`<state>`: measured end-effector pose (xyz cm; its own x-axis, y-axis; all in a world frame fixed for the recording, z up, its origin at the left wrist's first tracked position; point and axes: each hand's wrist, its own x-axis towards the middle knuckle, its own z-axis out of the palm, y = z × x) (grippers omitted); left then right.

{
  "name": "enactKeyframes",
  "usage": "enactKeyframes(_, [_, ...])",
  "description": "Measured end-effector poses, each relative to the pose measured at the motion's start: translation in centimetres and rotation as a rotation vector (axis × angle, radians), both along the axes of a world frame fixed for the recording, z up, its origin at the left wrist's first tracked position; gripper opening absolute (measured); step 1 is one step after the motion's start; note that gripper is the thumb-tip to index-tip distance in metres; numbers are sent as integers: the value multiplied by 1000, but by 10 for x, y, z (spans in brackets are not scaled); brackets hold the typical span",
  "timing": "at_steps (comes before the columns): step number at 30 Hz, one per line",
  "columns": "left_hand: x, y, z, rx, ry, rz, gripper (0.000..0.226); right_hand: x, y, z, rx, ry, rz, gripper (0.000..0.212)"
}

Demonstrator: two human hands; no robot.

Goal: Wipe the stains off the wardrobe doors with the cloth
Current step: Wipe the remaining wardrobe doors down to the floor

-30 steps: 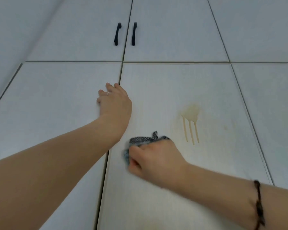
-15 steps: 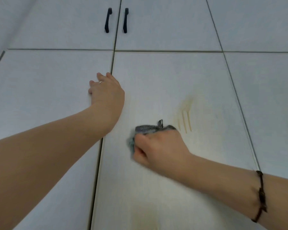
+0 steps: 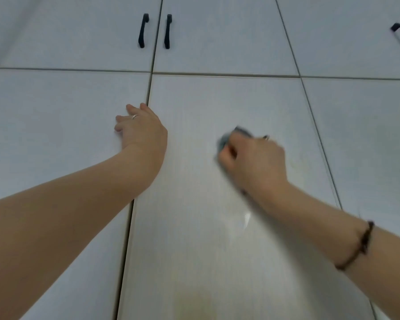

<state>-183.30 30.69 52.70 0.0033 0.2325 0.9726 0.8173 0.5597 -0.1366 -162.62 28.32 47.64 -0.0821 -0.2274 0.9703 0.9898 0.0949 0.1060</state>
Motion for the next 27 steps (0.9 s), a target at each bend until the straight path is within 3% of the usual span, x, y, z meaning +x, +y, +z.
enactKeyframes(2, [3,0,-1,-13,12,30,60,-11,2,-57,-50,-250,51,23])
enactKeyframes(4, [3,0,-1,-5,17,56,60,-1,5,-53,-60,-370,68,25])
enactKeyframes(6, [3,-3,0,11,10,51,59,15,3,-3,-15,-236,-28,21])
enactKeyframes(10, [6,-4,-3,3,9,57,59,61,-6,99,55,212,-56,29])
enactKeyframes(13, [6,-6,-2,-20,-30,61,59,34,-7,97,70,253,-7,29])
enactKeyframes(15, [5,-6,-3,-16,-49,46,58,0,0,53,9,134,13,24])
enactKeyframes(19, [6,-2,-4,-14,1,134,55,-34,5,-78,-120,-534,106,26])
enactKeyframes(21, [6,-1,-3,-15,34,164,56,-15,8,-66,-96,-675,101,25])
enactKeyframes(23, [4,-1,-3,1,66,179,57,10,3,-10,-17,-490,-24,20])
enactKeyframes(25, [2,-1,-5,14,77,193,57,48,-5,54,21,-69,-58,26])
enactKeyframes(27, [1,0,-6,17,66,186,58,88,-8,93,63,198,-48,35])
